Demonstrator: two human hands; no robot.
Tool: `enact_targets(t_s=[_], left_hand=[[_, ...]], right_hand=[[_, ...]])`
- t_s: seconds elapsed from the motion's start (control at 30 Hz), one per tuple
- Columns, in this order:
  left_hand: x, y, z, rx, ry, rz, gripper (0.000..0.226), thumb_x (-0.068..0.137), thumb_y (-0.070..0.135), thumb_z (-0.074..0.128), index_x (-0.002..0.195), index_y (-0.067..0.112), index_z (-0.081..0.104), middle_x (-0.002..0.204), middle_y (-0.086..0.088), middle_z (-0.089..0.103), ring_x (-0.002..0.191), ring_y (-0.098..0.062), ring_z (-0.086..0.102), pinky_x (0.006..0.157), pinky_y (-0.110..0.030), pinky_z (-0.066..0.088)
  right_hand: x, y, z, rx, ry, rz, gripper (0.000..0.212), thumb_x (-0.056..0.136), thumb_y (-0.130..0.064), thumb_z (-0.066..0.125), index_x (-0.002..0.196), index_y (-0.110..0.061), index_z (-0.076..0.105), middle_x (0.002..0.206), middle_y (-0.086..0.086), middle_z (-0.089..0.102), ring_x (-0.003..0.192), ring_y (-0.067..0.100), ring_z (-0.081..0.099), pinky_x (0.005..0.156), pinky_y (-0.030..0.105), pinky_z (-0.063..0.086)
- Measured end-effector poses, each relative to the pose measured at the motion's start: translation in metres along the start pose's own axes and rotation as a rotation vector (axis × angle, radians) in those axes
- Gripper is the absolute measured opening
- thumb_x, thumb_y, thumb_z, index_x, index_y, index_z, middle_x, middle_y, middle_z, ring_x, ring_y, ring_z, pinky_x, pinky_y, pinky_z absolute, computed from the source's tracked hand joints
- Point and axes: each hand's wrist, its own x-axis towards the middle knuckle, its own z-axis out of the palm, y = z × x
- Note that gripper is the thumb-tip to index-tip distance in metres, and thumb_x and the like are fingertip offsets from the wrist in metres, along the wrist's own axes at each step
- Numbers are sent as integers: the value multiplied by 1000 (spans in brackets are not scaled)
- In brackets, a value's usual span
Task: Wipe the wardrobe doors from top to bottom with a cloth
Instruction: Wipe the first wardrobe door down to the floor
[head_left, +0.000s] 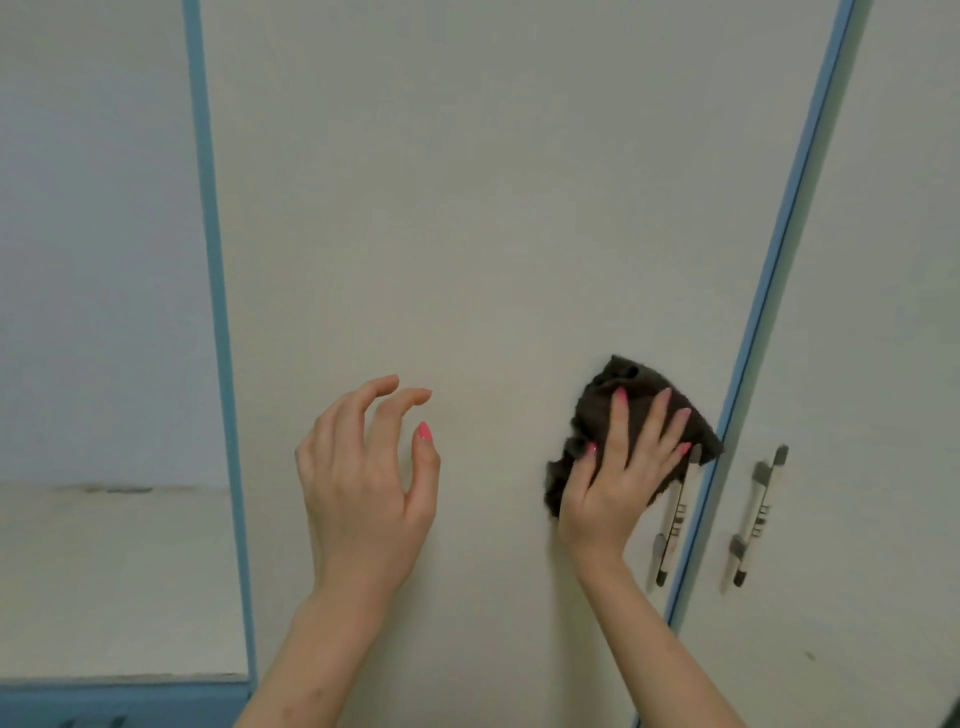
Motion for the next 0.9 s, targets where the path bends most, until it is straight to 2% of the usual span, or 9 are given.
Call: enact_targets(t_s=[0.1, 0.17, 0.27, 0.4, 0.47, 0.57, 0.63, 0.73, 0.9], left_hand=[[-9, 0, -1, -7, -27, -13, 29, 87, 25, 44, 108, 20, 63, 117, -2, 60, 110, -17, 48, 88, -31, 32], [-13, -3, -2, 2, -42, -13, 29, 86, 25, 44, 108, 20, 63, 117, -2, 60, 109, -17, 48, 87, -29, 31], [-17, -10, -6, 19, -58, -23, 29, 87, 26, 44, 108, 20, 63, 117, -2, 60, 109, -18, 49, 87, -28, 30], [-18, -26, -16, 36, -71, -13, 30, 88, 25, 44, 109, 18, 63, 116, -4, 61, 108, -20, 51, 87, -31, 34], [-17, -33, -22, 65, -72, -9, 30, 88, 25, 45, 110, 18, 63, 117, -4, 61, 108, -20, 51, 87, -31, 34], [-14, -40, -27, 97, -74, -44, 30, 89, 26, 44, 112, 18, 62, 118, -4, 60, 109, -23, 52, 88, -33, 34], [-11, -43, -30, 105, -76, -67, 31, 89, 26, 44, 113, 18, 60, 120, -3, 59, 110, -21, 50, 88, -32, 34], [-10, -51, -35, 83, -65, -74, 29, 89, 26, 46, 113, 18, 60, 121, -3, 59, 110, -21, 50, 89, -29, 32], [-6, -64, -38, 68, -24, -89, 30, 91, 28, 43, 113, 16, 59, 123, -7, 57, 112, -21, 47, 91, -31, 33]], right_hand=[[-13, 14, -4, -23, -71, -92, 48, 92, -17, 40, 140, -13, 36, 155, 10, 15, 145, 33, 3, 116, 55, 1], [-14, 22, -6, -36, -102, -141, 48, 91, -17, 41, 139, -14, 36, 155, 10, 15, 145, 32, 2, 116, 55, 1], [-25, 31, -13, -43, -150, -213, 50, 89, -17, 41, 139, -17, 37, 159, -1, 4, 145, 32, 1, 116, 54, -1], [-43, 23, -11, -56, -192, -268, 66, 89, -20, 43, 149, -34, 19, 159, -5, -1, 145, 32, -3, 114, 59, -2], [-43, 2, -3, -109, -232, -379, 67, 89, -25, 44, 149, -36, 15, 160, -1, 0, 145, 35, -4, 112, 63, 0], [-42, -53, 16, -164, -323, -503, 60, 89, -32, 49, 145, -33, 29, 155, 11, 16, 143, 41, 5, 110, 66, 7], [-43, -101, 31, -159, -338, -470, 53, 92, -39, 49, 143, -33, 35, 154, 13, 22, 141, 43, 13, 109, 66, 12], [-37, -166, 49, -130, -335, -368, 47, 98, -47, 34, 144, -38, 30, 154, 9, 20, 142, 38, 16, 109, 64, 15], [-36, -195, 68, -126, -307, -330, 45, 100, -46, 23, 144, -39, 30, 155, 1, 25, 144, 30, 15, 113, 57, 12]])
